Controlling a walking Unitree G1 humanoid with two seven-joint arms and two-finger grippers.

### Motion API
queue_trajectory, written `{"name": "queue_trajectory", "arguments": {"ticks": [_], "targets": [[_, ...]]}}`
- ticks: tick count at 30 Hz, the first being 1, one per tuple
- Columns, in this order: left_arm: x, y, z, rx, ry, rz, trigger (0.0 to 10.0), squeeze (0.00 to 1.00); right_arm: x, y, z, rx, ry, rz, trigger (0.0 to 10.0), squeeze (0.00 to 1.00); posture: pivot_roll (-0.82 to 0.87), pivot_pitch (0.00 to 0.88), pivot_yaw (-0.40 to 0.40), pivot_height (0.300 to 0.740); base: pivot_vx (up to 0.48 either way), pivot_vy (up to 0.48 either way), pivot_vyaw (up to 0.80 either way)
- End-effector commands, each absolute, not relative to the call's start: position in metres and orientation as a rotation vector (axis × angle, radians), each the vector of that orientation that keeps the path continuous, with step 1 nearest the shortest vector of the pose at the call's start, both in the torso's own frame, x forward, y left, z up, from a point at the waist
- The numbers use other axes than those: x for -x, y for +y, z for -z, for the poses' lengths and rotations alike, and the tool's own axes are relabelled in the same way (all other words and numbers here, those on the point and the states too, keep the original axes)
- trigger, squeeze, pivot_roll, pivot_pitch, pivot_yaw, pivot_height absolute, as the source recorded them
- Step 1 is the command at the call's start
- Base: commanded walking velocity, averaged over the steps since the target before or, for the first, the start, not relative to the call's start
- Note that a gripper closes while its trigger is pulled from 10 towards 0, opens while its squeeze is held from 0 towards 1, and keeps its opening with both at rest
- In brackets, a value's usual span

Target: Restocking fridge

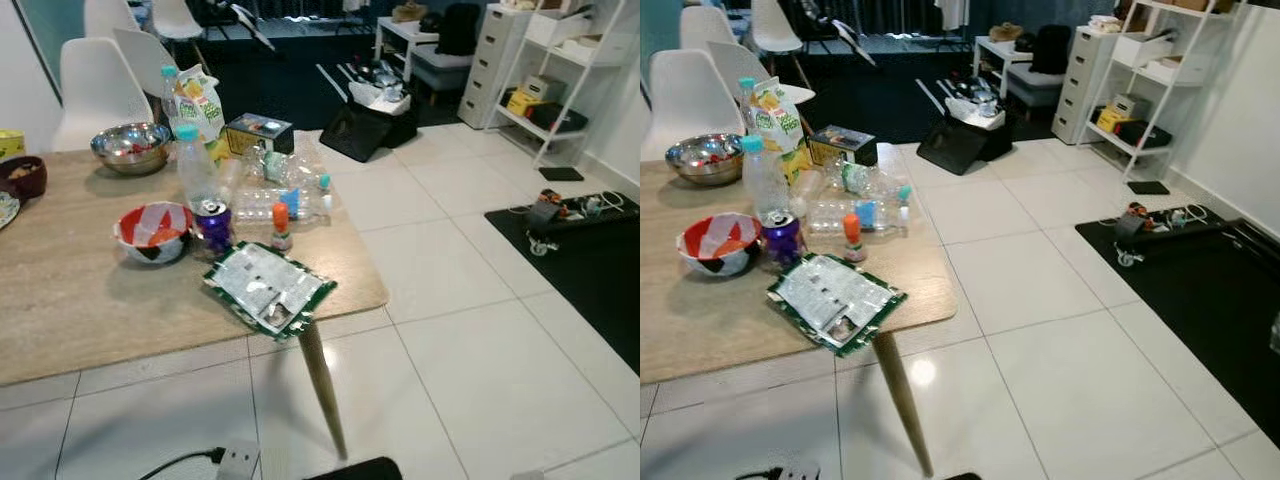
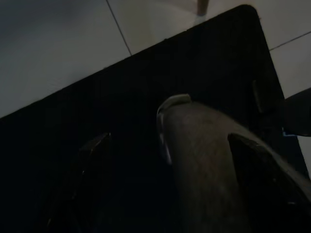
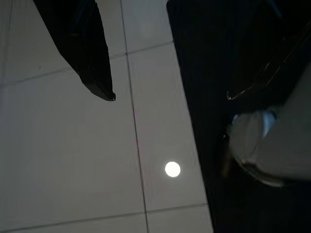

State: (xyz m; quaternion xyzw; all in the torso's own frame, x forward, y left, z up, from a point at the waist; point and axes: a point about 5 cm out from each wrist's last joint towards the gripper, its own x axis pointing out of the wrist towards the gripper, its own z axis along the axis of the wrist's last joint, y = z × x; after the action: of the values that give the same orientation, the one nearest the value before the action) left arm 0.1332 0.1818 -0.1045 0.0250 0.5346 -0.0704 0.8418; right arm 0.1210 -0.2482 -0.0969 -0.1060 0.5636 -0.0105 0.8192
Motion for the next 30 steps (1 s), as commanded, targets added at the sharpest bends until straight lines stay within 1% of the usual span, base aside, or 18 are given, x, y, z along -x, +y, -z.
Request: {"name": "queue_trajectory", "arguments": {"ticks": [1, 7, 9, 13, 16, 23, 26, 28, 30], "targets": [[-0.130, 0.180, 0.106, -0.057, 1.143, 0.151, 10.0, 0.00, -0.118, -0.244, 0.099, 0.213, 1.209, 0.025, 10.0, 0.00, 0.01, 0.000, -0.044, 0.738, 0.000, 0.000, 0.00], [-0.129, 0.182, 0.106, -0.085, 1.134, 0.161, 10.0, 0.00, -0.122, -0.239, 0.099, 0.214, 1.203, 0.018, 10.0, 0.00, 0.01, 0.000, -0.045, 0.738, 0.000, 0.000, 0.00], [-0.129, 0.182, 0.106, -0.114, 1.139, 0.182, 10.0, 0.00, -0.126, -0.238, 0.098, 0.193, 1.183, 0.032, 10.0, 0.00, 0.02, 0.000, -0.044, 0.738, 0.000, 0.000, 0.00], [-0.131, 0.181, 0.105, -0.120, 1.133, 0.200, 10.0, 0.00, -0.132, -0.236, 0.097, 0.156, 1.161, 0.061, 10.0, 0.00, 0.02, 0.000, -0.043, 0.738, 0.000, 0.000, 0.00], [-0.137, 0.186, 0.103, -0.128, 1.120, 0.210, 10.0, 0.00, -0.132, -0.232, 0.097, 0.161, 1.161, 0.002, 10.0, 0.00, 0.03, 0.000, -0.034, 0.740, 0.000, 0.000, 0.00], [-0.137, 0.191, 0.102, -0.134, 1.121, 0.201, 10.0, 0.00, -0.132, -0.231, 0.098, 0.164, 1.165, 0.004, 10.0, 0.00, 0.03, 0.000, -0.023, 0.740, 0.000, 0.000, 0.00], [-0.136, 0.188, 0.103, -0.133, 1.122, 0.204, 10.0, 0.00, -0.132, -0.232, 0.098, 0.164, 1.167, 0.022, 10.0, 0.00, 0.03, 0.000, -0.019, 0.740, 0.000, 0.000, 0.00], [-0.134, 0.181, 0.104, -0.116, 1.128, 0.201, 10.0, 0.00, -0.130, -0.235, 0.098, 0.166, 1.174, 0.077, 10.0, 0.00, 0.03, 0.000, -0.012, 0.740, 0.000, 0.000, 0.00], [-0.134, 0.181, 0.104, -0.113, 1.129, 0.198, 10.0, 0.00, -0.130, -0.234, 0.098, 0.163, 1.173, 0.077, 10.0, 0.00, 0.03, 0.000, -0.012, 0.740, 0.000, 0.000, 0.00]]}}
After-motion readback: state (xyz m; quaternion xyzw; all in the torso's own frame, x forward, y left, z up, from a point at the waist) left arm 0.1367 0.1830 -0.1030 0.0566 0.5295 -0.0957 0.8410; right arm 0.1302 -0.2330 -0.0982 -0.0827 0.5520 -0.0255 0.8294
